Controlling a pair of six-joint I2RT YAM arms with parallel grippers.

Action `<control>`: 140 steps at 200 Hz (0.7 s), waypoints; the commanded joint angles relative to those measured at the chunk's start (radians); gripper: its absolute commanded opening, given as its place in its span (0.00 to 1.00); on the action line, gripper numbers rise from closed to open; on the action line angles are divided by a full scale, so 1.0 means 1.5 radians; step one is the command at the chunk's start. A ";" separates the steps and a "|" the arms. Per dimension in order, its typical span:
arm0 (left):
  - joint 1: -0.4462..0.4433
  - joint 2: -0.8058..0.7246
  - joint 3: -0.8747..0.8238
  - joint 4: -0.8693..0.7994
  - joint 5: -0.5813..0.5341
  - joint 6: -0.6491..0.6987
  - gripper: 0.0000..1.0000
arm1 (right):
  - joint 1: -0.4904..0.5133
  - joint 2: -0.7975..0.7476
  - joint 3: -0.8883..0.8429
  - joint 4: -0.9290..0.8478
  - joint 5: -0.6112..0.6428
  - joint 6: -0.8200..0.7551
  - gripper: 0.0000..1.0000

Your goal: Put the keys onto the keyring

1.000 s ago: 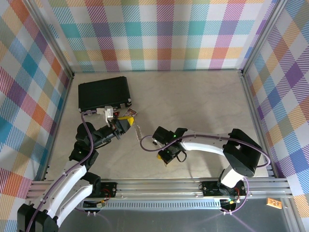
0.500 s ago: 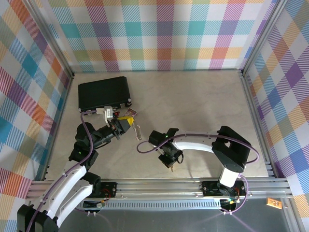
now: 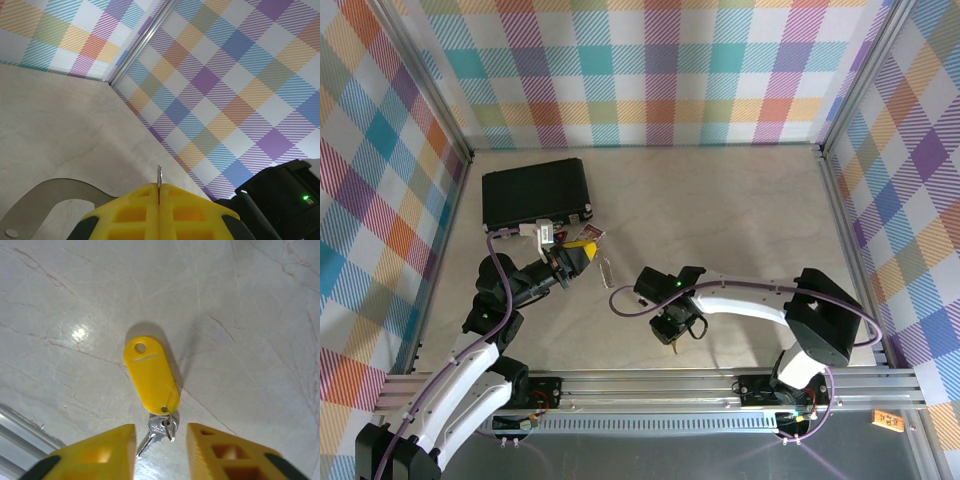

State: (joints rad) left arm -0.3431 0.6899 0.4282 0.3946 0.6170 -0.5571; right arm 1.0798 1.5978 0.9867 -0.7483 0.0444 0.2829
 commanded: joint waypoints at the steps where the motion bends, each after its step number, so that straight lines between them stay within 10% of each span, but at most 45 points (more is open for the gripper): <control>1: 0.010 -0.005 0.001 0.018 0.004 0.008 0.00 | 0.003 -0.042 -0.028 0.020 -0.003 0.028 0.40; 140: 0.010 -0.003 0.000 0.028 0.010 -0.001 0.00 | -0.042 -0.163 -0.208 0.203 -0.080 0.107 0.40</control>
State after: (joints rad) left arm -0.3431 0.6926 0.4282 0.3950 0.6197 -0.5575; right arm 1.0294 1.3792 0.7010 -0.5018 -0.0360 0.4252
